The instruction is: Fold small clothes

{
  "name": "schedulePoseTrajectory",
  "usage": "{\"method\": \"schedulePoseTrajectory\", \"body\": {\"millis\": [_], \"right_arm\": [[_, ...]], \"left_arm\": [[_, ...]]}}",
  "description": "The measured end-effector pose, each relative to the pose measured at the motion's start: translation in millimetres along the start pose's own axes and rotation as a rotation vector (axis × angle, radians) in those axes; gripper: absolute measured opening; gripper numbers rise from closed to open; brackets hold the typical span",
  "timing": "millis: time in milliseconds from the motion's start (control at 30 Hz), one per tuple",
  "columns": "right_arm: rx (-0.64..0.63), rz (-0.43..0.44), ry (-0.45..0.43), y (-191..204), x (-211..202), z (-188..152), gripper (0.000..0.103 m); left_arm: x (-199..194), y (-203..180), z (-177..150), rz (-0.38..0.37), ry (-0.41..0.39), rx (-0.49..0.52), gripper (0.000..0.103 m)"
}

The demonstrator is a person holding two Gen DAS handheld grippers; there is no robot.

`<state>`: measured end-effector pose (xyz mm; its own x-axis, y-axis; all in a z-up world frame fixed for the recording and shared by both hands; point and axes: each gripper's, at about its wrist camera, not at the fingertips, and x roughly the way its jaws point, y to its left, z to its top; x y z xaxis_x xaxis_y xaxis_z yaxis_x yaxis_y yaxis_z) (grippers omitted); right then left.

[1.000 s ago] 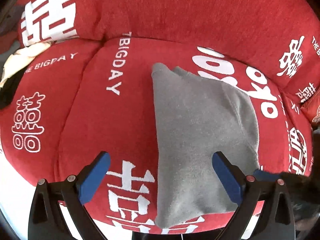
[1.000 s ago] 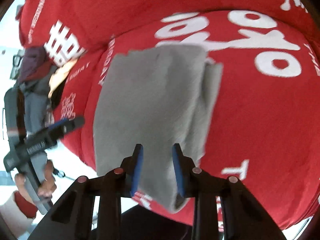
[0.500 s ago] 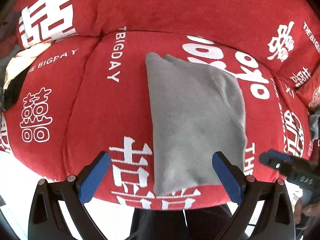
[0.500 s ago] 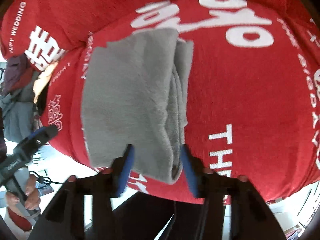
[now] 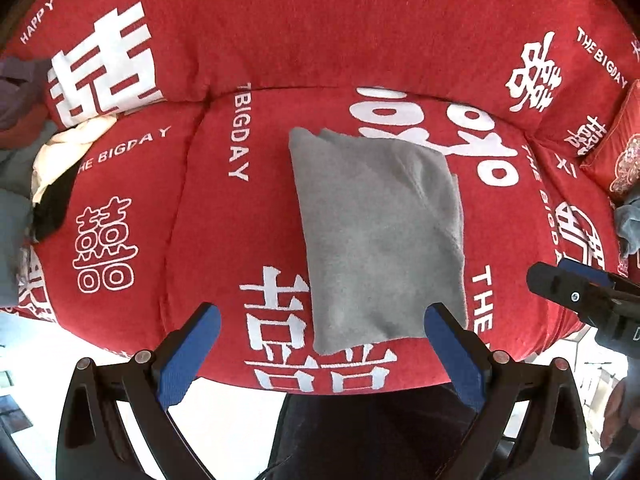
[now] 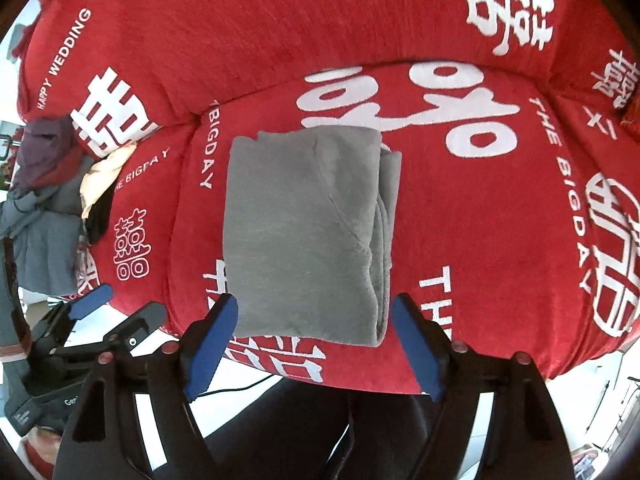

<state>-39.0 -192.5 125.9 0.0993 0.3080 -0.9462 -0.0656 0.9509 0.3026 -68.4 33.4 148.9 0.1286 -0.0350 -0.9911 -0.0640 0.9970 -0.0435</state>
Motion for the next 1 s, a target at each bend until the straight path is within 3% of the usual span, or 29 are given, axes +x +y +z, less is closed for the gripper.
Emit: {"method": "schedulePoseTrajectory", "body": {"millis": [67, 167, 567, 1000], "right_arm": [[-0.013, -0.022, -0.025, 5, -8, -2, 0.084], [-0.03, -0.086, -0.076, 12, -19, -4, 0.095], [-0.057, -0.188, 0.012, 23, -17, -9, 0.095], [-0.032, -0.201, 0.028, 24, -16, -6, 0.095]], "left_arm": [[-7, -3, 0, 0.01, -0.003, 0.022, 0.102], [-13, -8, -2, 0.023, 0.001, 0.041, 0.102], [-20, -5, -3, 0.04, 0.024, 0.0, 0.102], [-21, 1, -1, 0.072, 0.024, 0.003, 0.102]]}}
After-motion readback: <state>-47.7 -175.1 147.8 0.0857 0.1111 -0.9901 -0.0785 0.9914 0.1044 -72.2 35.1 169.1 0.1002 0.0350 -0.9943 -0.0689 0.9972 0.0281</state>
